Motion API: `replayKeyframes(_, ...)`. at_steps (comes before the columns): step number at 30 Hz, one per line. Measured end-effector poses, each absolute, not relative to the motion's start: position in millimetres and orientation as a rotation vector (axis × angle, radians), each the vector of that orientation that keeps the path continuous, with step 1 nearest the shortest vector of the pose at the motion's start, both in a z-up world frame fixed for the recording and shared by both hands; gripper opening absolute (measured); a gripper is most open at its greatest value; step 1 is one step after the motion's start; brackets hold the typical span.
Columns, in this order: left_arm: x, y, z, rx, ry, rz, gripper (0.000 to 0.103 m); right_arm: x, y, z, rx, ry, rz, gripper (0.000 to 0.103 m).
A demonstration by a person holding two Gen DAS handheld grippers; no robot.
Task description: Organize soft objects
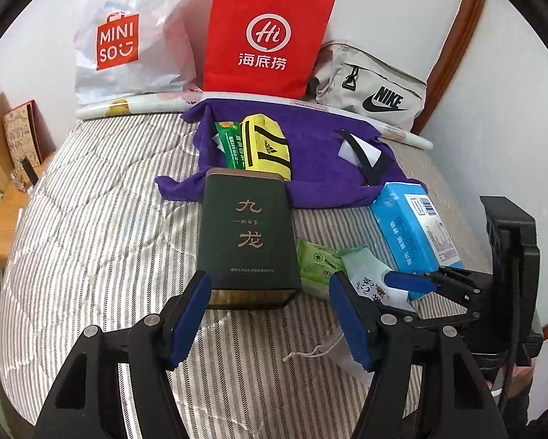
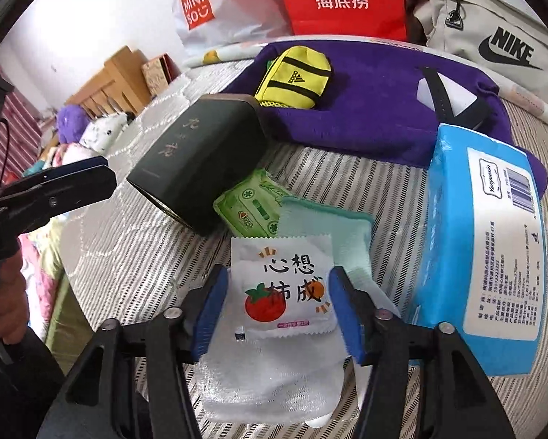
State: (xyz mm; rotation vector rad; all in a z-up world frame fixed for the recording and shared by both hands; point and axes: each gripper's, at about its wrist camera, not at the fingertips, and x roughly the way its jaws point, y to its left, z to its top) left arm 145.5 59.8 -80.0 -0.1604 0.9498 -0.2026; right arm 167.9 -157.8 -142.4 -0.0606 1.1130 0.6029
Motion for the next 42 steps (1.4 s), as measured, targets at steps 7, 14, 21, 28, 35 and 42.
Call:
replayKeyframes(7,146.2,66.7,-88.7,-0.204,0.957,-0.238,0.065,167.7,-141.1,-154.0,-0.196,1.139,0.487,0.066)
replayKeyframes(14,143.3,79.3,-100.2,-0.261,0.968,-0.273,0.065,169.7,-143.0,-156.3,-0.189,1.177,0.475,0.034)
replayKeyframes(21,138.1,79.2,-103.0,-0.255,0.968,-0.285,0.065,163.4,-163.2,-135.6,-0.087,1.156,0.506,0.026)
replayKeyframes(28,132.3,73.6,-105.9,-0.252,0.984,-0.296,0.065,156.1,-174.3,-138.4,-0.044,1.172,0.506,0.026)
replayKeyframes(35,130.6,71.6,-105.7,-0.243,0.990,-0.290,0.065,162.4,-181.7,-129.0,0.028,1.096,0.494,0.012)
replayKeyframes(42,130.2,71.4,-109.4,-0.244,1.002,-0.287,0.065,165.9,-179.2,-130.2,0.007,1.057,0.489,0.004)
